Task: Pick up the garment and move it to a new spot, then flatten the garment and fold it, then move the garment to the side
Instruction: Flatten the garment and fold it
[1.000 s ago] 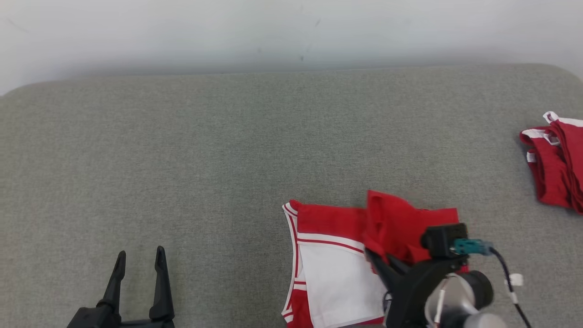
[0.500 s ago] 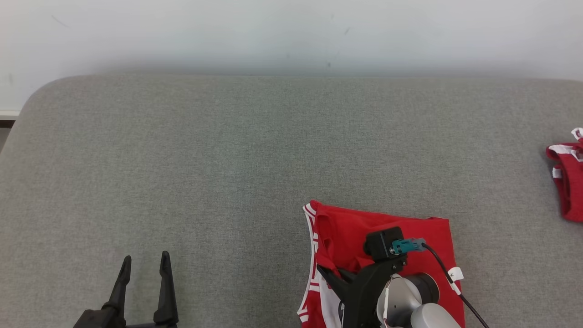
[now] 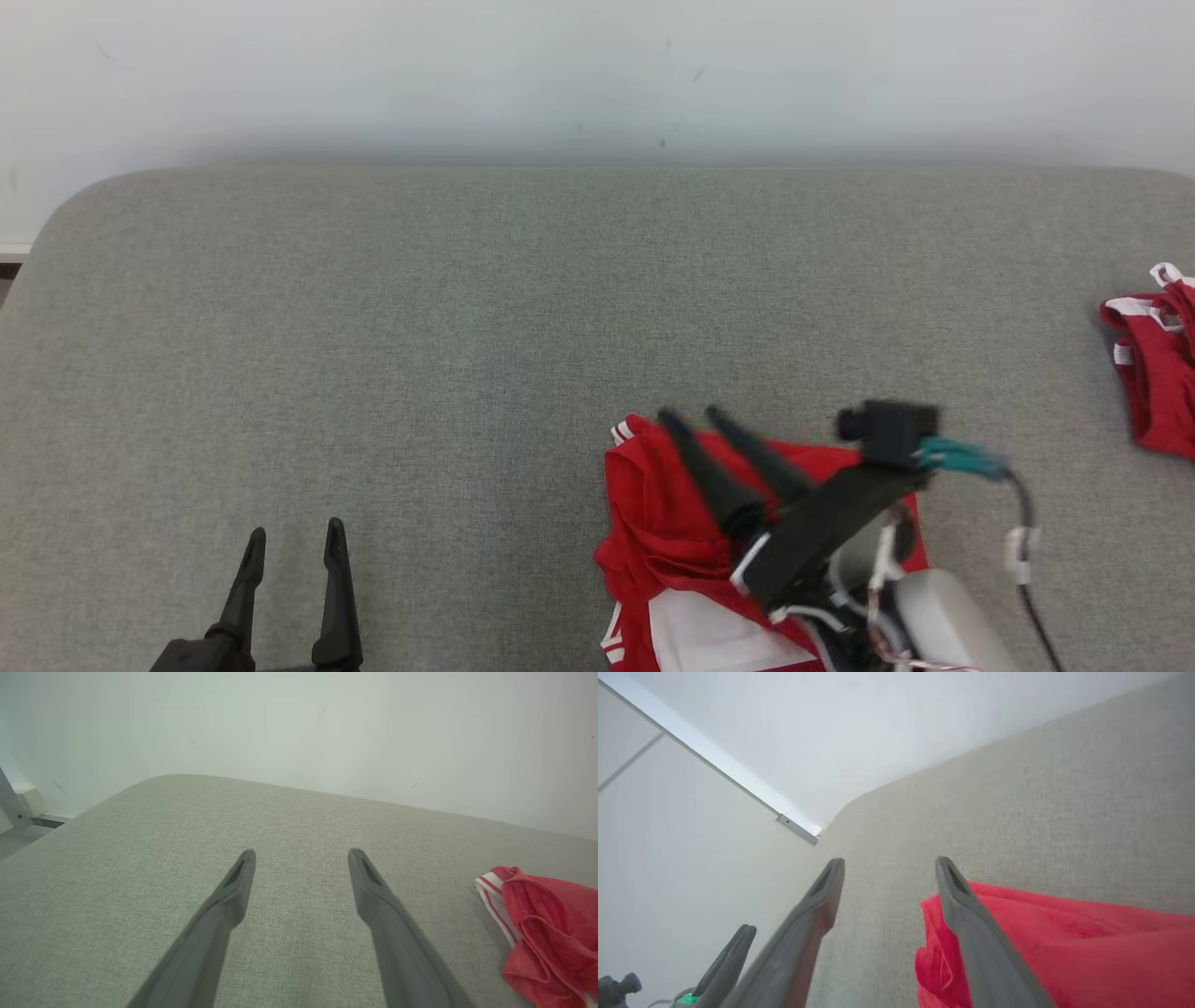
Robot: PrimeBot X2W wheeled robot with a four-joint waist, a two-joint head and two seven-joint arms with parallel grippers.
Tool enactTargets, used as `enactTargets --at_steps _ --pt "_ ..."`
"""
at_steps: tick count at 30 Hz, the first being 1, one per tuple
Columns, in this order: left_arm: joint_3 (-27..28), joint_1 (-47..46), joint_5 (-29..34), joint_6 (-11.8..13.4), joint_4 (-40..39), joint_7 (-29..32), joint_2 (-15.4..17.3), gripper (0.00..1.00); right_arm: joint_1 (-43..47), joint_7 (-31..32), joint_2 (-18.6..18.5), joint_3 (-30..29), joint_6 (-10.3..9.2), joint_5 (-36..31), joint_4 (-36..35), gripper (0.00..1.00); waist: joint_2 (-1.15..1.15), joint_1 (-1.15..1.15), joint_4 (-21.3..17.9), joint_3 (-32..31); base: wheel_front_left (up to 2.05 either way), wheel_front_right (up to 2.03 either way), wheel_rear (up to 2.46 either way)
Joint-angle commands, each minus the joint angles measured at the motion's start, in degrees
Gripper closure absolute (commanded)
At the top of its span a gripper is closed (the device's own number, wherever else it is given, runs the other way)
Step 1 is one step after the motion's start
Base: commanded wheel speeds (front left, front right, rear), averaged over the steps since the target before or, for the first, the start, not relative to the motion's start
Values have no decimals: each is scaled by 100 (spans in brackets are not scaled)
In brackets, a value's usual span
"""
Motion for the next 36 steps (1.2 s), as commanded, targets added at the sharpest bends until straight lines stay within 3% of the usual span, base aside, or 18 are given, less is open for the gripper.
enactTargets --at_steps 1,4,10,15,16,18,20,28,36 --pt "6 68 -28 16 -22 -15 -8 0 60 -54 5 -97 1 -2 -77 0 0 0 -7 -2 0 0 0" --pt "20 87 -27 34 -49 -15 -8 0 253 -137 4 -663 1 -356 -492 0 0 0 -33 -3 0 0 0" --pt "54 9 -33 40 -87 -15 -7 0 804 29 2 -1717 1 -1847 -863 0 0 0 -70 43 0 0 0" --pt "34 -10 -52 38 -95 -15 -7 0 1249 -24 5 -1756 1 -2441 -759 0 0 0 -101 69 0 0 0" --pt "40 -11 -55 40 -99 -15 -7 0 1309 -56 8 -1680 1 -2518 -721 21 0 0 -113 78 0 0 0" --pt "30 -19 -48 35 -94 -15 -8 0 1394 -94 7 -1545 1 -2671 -587 82 0 0 -129 98 0 0 0" --pt "31 -34 -40 24 -88 -15 -7 0 1415 -159 5 -1398 1 -2826 -452 100 0 0 -138 116 0 0 0" --pt "43 -82 4 -4 -58 -15 -8 0 1287 -139 8 -748 1 -3100 7 100 0 0 -106 164 0 0 0" --pt "71 -47 -16 -20 -76 -15 -8 0 1435 393 -12 150 1 -2695 17 100 0 0 -81 162 0 0 0"
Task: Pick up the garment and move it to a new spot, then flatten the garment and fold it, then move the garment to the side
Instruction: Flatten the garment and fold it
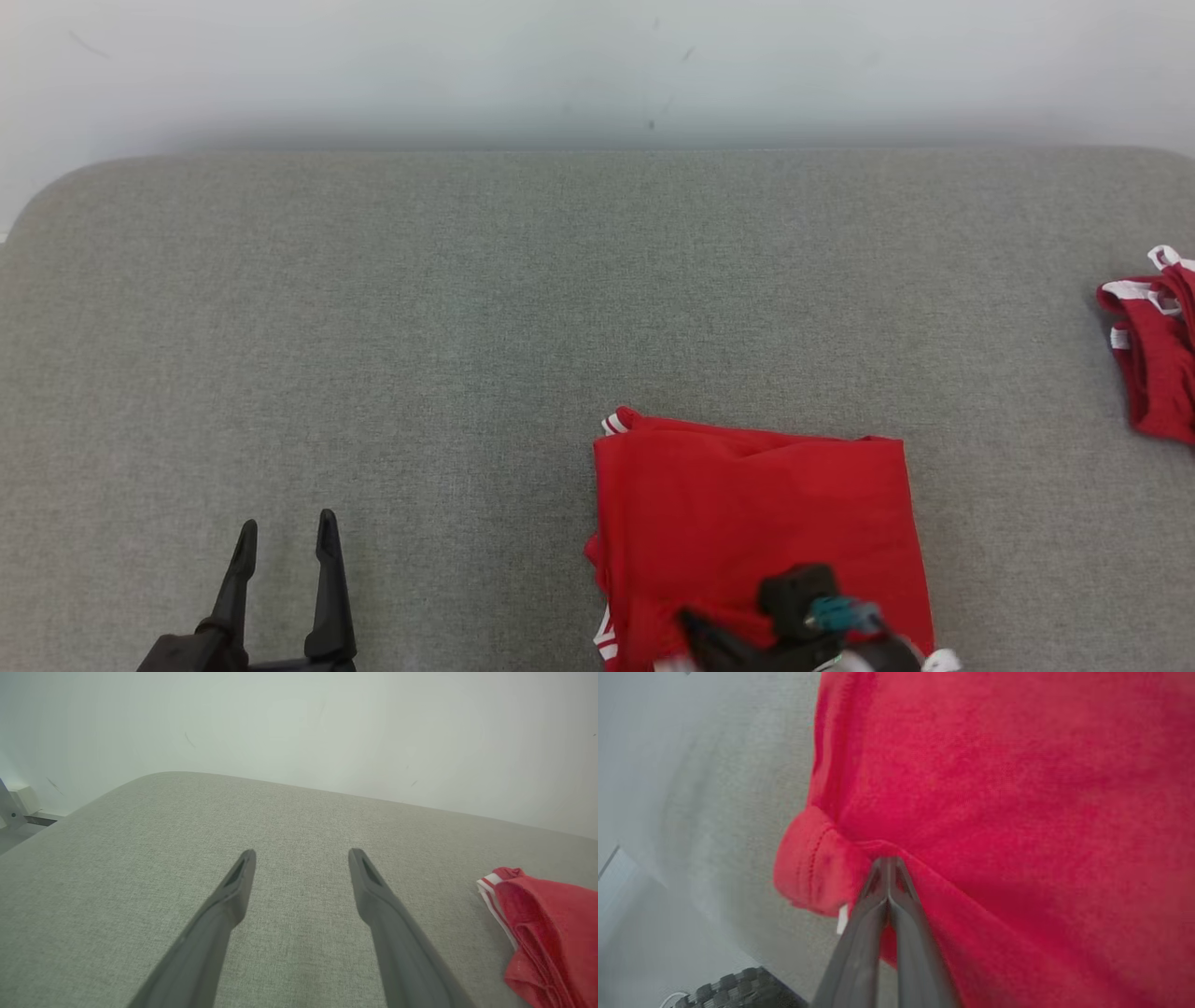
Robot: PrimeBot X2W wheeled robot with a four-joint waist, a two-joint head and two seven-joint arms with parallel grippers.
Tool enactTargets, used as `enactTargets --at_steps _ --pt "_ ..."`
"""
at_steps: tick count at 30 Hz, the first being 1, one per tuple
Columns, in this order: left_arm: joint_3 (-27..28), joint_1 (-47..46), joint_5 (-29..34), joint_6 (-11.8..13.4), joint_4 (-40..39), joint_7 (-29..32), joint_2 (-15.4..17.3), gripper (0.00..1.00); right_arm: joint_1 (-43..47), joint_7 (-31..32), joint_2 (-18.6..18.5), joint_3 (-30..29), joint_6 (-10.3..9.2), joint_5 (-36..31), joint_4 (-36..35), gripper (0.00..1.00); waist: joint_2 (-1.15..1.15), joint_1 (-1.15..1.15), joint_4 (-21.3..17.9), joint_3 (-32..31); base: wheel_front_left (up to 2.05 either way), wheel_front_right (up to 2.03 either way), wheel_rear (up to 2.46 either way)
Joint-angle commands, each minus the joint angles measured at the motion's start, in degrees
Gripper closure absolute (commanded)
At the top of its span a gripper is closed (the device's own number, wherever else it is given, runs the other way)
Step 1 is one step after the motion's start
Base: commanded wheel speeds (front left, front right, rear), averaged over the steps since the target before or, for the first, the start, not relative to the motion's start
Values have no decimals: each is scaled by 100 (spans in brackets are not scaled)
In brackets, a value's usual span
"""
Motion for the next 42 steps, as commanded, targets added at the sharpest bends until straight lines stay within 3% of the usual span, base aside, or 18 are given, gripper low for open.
enactTargets --at_steps 1,7,11,12,13,14,15,23,31,36,42 --pt "19 2 -1 -14 -15 -15 -6 0 77 98 -27 152 1 126 -53 100 0 0 -6 3 0 0 0" --pt "0 -16 -23 -2 -21 -15 -5 0 58 453 -74 1162 1 806 -327 100 0 0 -44 26 0 0 0" --pt "-26 -57 -21 -4 20 -15 -6 0 -141 77 -34 1334 1 1222 -492 100 0 0 -37 5 0 0 0" --pt "-16 -47 -12 1 15 -15 -5 0 -181 -98 -23 1275 1 1247 -539 81 0 0 -34 -12 0 0 0" --pt "-8 -28 -5 4 9 -15 -5 0 -205 -281 -18 1183 1 1269 -577 55 0 0 -31 -31 0 0 0" --pt "3 -1 0 2 3 -15 -6 0 -220 -461 -15 1090 1 1245 -599 16 0 0 -30 -56 0 0 0" --pt "14 32 10 -1 -10 -15 -6 0 -233 -670 -12 937 1 1208 -620 0 0 0 -30 -85 0 0 0" --pt "102 168 16 39 -170 -15 -7 0 -83 -2298 16 -589 1 916 -527 0 0 0 -54 -344 0 0 0" --pt "95 326 13 102 -131 -15 -6 0 12 -3276 14 -1862 1 -187 15 0 0 0 -102 -634 0 0 0" --pt "70 410 44 149 -53 -15 -5 0 96 -3444 22 -2242 1 -483 531 0 0 0 -97 -834 0 0 0" --pt "23 471 129 126 10 -15 -4 0 74 -3491 18 -2243 1 -735 887 0 0 0 -113 -936 0 0 0"
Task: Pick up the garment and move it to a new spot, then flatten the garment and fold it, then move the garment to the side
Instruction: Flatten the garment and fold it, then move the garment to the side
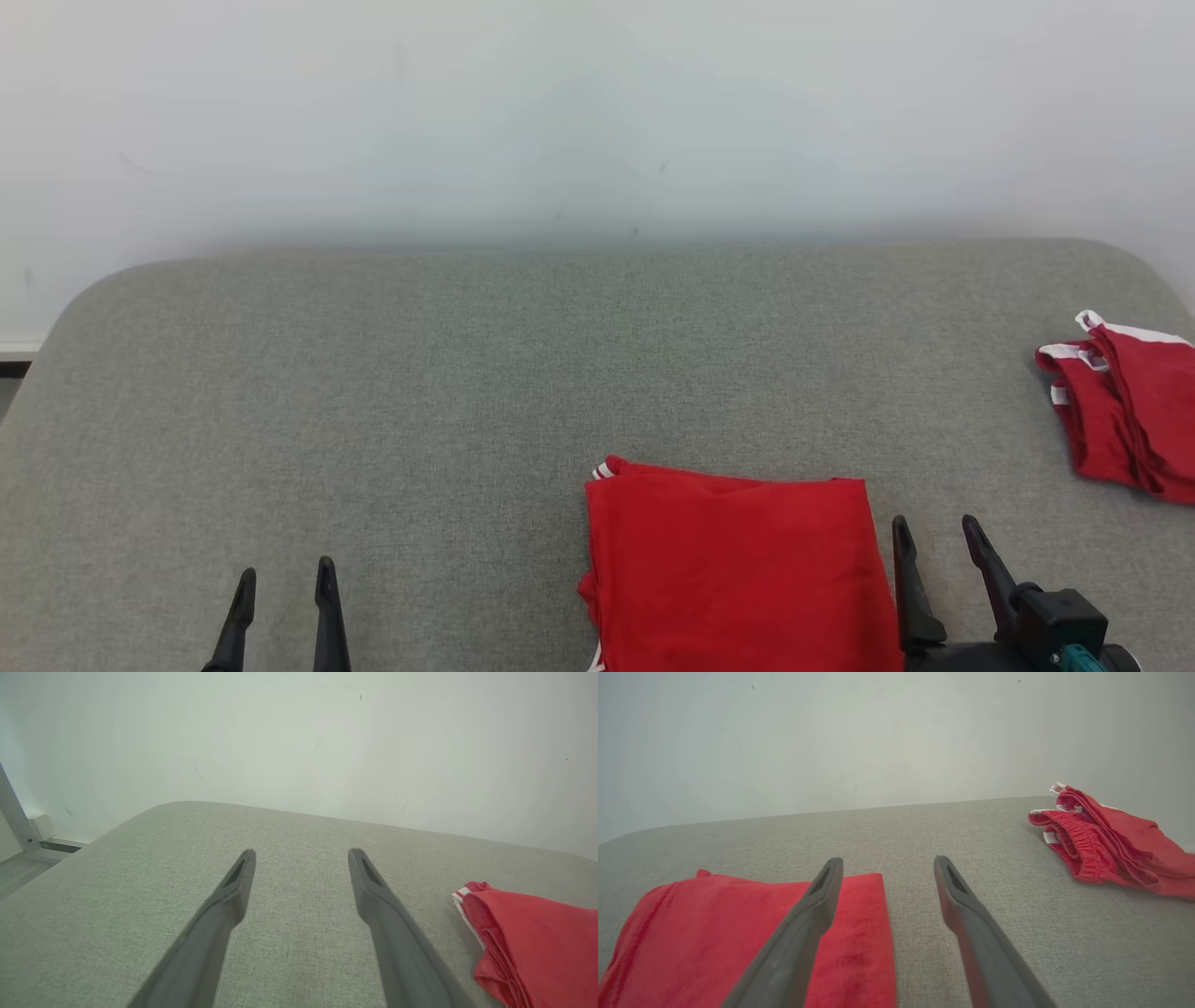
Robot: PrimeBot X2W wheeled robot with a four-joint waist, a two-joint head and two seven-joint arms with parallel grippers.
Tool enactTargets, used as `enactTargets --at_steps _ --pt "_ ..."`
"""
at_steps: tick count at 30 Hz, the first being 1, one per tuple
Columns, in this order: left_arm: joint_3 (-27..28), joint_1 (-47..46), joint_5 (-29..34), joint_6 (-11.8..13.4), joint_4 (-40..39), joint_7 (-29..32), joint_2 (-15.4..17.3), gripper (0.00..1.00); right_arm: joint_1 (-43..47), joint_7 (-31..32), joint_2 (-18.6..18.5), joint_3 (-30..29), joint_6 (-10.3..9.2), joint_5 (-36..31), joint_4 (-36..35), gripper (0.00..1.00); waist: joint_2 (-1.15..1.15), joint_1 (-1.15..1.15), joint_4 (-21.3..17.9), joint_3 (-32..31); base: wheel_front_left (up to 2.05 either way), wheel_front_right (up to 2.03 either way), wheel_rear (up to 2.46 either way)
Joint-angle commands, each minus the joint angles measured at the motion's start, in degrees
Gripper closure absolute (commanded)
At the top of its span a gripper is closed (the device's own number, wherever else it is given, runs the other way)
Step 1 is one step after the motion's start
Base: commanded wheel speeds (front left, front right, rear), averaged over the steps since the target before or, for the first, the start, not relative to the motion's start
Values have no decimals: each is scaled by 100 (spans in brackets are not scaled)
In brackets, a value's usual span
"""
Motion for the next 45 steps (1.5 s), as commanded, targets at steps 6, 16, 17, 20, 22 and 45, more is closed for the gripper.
enactTargets --at_steps 6,16,17,20,22,45 --pt "-39 151 133 13 112 -15 -5 0 -65 13 9 39 1 -96 155 0 0 0 -103 -53 0 0 0" --pt "87 182 130 13 51 -15 -5 0 -118 13 8 -6 1 -119 140 0 0 0 -176 15 0 0 0" --pt "101 190 138 9 45 -15 -5 0 -109 20 9 1 1 -112 153 0 0 0 -176 21 0 0 0" --pt "123 200 144 8 39 -15 -5 0 -111 32 9 30 1 -100 158 0 0 0 -182 38 0 0 0" --pt "123 198 146 3 42 -15 -5 0 -127 31 9 54 1 -54 153 0 0 0 -184 44 0 0 0" --pt "67 137 17 2 31 -15 -6 0 -155 3093 -401 341 0 487 -669 0 0 0 -84 219 0 0 0"
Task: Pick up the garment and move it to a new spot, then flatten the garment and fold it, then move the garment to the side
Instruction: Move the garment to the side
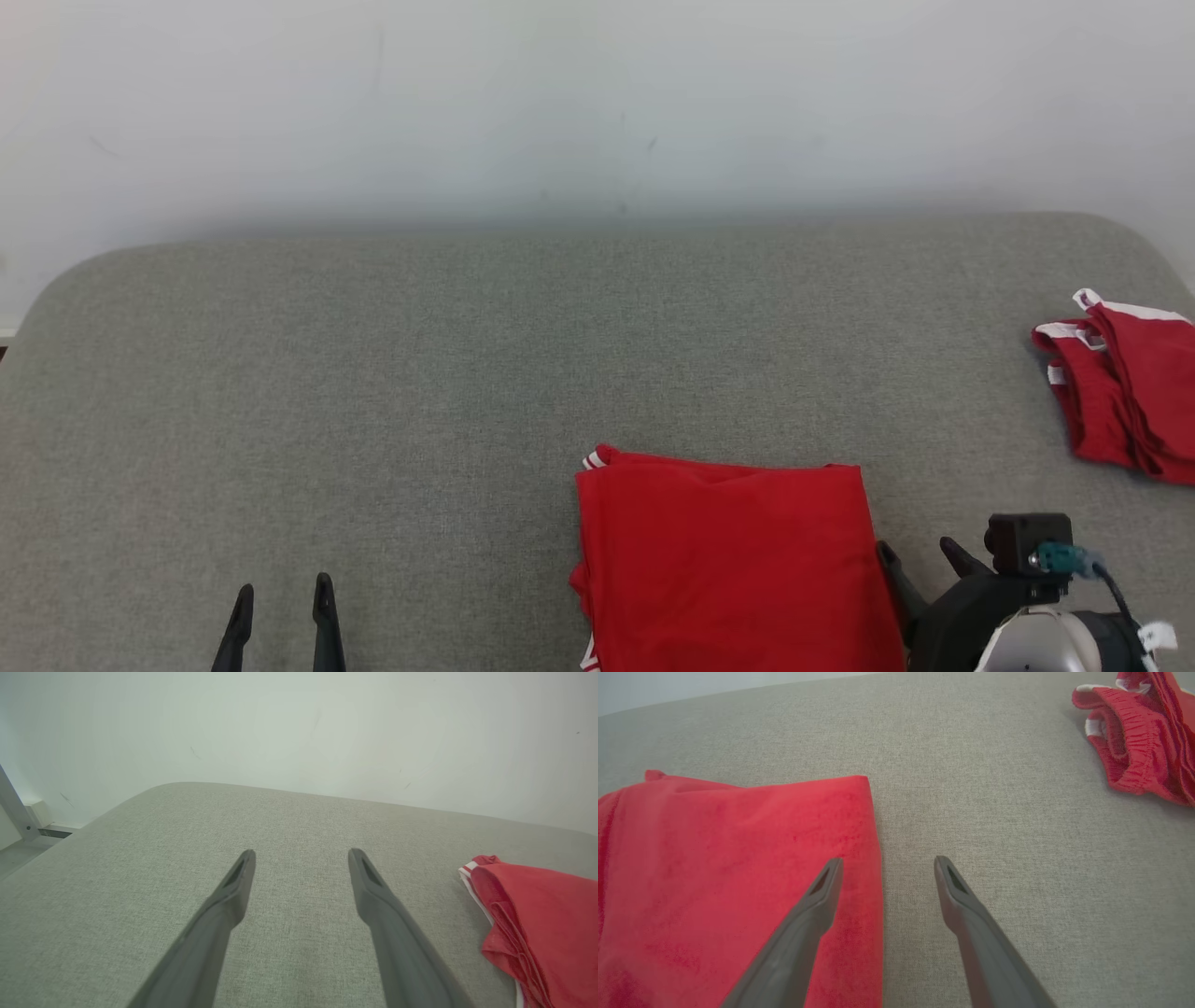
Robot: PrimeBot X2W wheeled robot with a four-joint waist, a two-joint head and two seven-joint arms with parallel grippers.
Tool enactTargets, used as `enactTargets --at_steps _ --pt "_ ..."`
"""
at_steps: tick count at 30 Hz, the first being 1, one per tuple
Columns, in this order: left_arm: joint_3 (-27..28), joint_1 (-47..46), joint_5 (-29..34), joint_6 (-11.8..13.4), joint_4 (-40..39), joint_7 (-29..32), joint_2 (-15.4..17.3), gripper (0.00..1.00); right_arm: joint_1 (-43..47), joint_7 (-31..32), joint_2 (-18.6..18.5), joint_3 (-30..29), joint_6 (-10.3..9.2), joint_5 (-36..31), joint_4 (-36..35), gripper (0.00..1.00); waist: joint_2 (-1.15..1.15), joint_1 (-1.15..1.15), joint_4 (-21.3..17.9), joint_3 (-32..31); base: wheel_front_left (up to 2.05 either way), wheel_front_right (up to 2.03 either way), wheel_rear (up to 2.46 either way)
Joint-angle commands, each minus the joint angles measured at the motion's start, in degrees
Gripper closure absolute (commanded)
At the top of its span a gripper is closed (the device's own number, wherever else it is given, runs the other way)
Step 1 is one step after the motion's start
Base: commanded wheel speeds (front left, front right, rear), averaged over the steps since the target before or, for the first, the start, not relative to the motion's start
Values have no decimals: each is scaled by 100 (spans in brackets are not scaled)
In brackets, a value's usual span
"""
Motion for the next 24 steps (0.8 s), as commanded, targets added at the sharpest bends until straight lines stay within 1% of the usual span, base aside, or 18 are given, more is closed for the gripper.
enactTargets --at_steps 1,5,10,12,15,16,21,22,23,24 --pt "-18 2 -90 14 -8 -15 -5 0 -1 264 -15 -28 -1 93 -118 0 0 0 26 32 0 0 0" --pt "-73 -56 -82 6 3 -15 -7 0 27 1384 -111 -161 -1 262 -488 0 0 0 91 136 0 0 0" --pt "-151 -198 -56 -43 -16 -15 -6 0 -37 2223 -205 -250 0 222 -570 0 0 0 262 368 0 0 0" --pt "-162 -248 -45 -39 -26 -15 -6 0 -130 2337 -271 -239 0 244 -575 0 0 0 338 483 0 0 0" --pt "-172 -316 -28 -50 -8 -15 -6 0 -232 2341 -298 -213 0 377 -468 0 0 0 441 618 0 0 0" --pt "-188 -386 -22 -73 9 -15 -7 0 -290 2396 -305 -220 0 401 -342 0 0 0 510 689 0 0 0" --pt "-203 -439 -18 -91 39 -15 -7 0 -391 2682 -282 -143 0 321 125 0 0 0 598 756 0 0 0" --pt "-198 -450 -16 -94 43 -15 -7 0 -418 2743 -286 -93 0 319 206 14 0 0 602 764 0 0 0" --pt "-192 -458 -9 -97 42 -15 -7 0 -449 2786 -305 -42 0 314 270 76 0 0 601 772 0 0 0" --pt "-193 -468 -4 -96 35 -15 -6 0 -491 2822 -340 17 -1 283 313 100 0 0 597 782 0 0 0"
